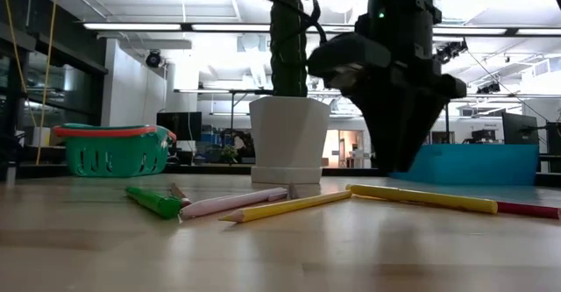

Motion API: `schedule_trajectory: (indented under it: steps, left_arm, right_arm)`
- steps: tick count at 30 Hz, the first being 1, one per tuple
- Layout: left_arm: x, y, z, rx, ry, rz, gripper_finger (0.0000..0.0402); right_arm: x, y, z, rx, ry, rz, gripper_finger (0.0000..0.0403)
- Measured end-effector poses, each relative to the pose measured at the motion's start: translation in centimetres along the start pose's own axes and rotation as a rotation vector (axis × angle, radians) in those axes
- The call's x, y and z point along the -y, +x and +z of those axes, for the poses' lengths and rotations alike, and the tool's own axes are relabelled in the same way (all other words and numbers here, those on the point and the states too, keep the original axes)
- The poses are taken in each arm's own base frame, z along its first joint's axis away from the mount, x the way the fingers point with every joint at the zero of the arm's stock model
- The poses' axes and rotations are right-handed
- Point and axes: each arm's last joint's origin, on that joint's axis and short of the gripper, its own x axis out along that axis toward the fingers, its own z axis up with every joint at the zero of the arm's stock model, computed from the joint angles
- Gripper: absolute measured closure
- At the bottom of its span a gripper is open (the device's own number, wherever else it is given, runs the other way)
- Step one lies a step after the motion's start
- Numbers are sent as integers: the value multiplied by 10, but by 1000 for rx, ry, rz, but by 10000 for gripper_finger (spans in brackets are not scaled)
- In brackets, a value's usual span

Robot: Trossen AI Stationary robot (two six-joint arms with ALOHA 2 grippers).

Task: Sort pens & pencils
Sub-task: Put the yellow pen into the blue bin

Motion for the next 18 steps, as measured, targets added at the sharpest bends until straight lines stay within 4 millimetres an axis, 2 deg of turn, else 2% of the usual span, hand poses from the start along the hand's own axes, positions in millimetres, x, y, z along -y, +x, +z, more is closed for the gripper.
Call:
schedule_trajectory:
  steps: [18]
  left_arm:
    - [0, 0, 0, 4, 0, 7, 305]
  right_arm:
    - [-4, 16, -1, -44, -18, -8, 293]
